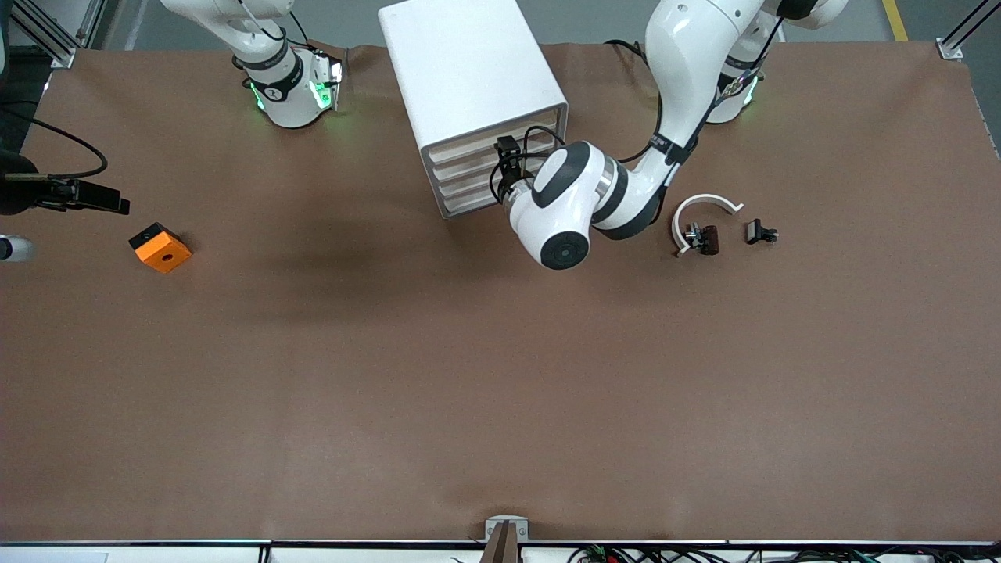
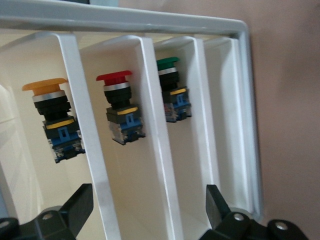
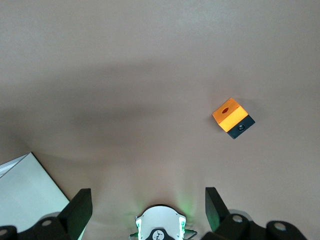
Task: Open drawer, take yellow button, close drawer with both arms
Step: 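Close the left gripper on the uppermost drawer front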
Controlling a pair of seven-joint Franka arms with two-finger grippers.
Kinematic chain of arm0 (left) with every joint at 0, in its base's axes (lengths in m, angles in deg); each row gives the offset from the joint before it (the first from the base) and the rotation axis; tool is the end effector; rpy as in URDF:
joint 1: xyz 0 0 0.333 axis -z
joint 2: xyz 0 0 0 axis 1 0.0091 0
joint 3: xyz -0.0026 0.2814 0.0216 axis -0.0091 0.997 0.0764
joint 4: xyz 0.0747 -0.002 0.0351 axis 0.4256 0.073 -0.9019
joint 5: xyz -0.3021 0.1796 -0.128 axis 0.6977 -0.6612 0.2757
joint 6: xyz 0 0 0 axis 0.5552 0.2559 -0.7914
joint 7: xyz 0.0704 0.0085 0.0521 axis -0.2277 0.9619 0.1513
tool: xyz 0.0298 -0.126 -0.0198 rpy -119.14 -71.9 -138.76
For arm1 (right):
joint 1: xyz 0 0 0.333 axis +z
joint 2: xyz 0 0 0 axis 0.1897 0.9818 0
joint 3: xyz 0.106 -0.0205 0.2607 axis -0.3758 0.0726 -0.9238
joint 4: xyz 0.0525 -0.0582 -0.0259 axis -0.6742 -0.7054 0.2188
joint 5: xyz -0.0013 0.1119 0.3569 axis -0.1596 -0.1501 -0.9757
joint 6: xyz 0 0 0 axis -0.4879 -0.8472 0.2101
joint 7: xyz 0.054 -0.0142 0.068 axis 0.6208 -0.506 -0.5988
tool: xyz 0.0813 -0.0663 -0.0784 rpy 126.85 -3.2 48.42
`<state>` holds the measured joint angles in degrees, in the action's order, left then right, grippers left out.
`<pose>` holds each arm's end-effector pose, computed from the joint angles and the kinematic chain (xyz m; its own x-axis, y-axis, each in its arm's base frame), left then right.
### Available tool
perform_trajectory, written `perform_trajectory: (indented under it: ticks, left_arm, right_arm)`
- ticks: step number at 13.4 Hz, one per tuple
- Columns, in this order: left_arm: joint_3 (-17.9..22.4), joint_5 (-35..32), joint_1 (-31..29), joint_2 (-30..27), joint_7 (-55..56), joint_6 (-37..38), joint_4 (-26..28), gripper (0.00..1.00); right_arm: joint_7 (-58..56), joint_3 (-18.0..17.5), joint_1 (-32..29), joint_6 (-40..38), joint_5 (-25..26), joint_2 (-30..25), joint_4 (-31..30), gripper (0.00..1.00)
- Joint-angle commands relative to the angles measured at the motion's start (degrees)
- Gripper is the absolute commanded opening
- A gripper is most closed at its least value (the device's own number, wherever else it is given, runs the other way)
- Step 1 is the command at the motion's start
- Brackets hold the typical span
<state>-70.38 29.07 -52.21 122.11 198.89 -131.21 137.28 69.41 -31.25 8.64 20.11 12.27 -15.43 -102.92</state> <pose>0.3869 -0.4727 0.2545 -0.2480 0.9617 -0.1164 0.5733 0.0488 -0.8179 0.5303 -0.0501 0.5234 0.9592 -0.0717 -0.2735 -0.0801 -0.9966 -0.0195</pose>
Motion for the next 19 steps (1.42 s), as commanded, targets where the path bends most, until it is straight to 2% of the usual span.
perform_trajectory:
  ticks: [1,5,7,11,13,15,19]
  left_arm:
    - [-0.1,2.8,-0.8,1.4,0.6,2.2,-1.3,0.96]
    - [-0.1,5.9,-2.2,3.8,0.7,6.0,-2.5,0.94]
    - [-0.1,6.9,-2.2,4.5,0.7,8.0,-2.6,0.85]
    - [0.1,9.0,-3.3,4.5,1.1,10.6,-2.6,0.83]
    - [0.1,10.0,-3.2,4.6,1.1,10.6,-2.6,0.68]
    - [0.1,11.4,-3.0,5.2,1.4,10.6,-2.6,0.64]
    - [-0.1,11.9,-2.2,6.5,3.5,10.6,-2.6,0.64]
  right_arm:
    - [0.4,-0.5,-1.0,-0.1,-0.8,0.0,0.2,1.00]
    - [0.4,-0.5,-1.0,-0.1,-0.8,0.0,0.2,1.00]
    - [0.3,-0.6,-1.0,0.0,-0.8,0.0,0.2,1.00]
    - [0.3,-0.6,-1.0,0.0,-0.8,0.0,0.2,1.00]
    - [0.3,-0.5,-1.0,-0.1,-0.8,0.0,0.2,1.00]
    - [0.3,-0.5,-1.0,-0.1,-0.8,0.0,0.2,1.00]
    - [0.3,-0.6,-1.0,-0.1,-0.8,0.0,0.2,1.00]
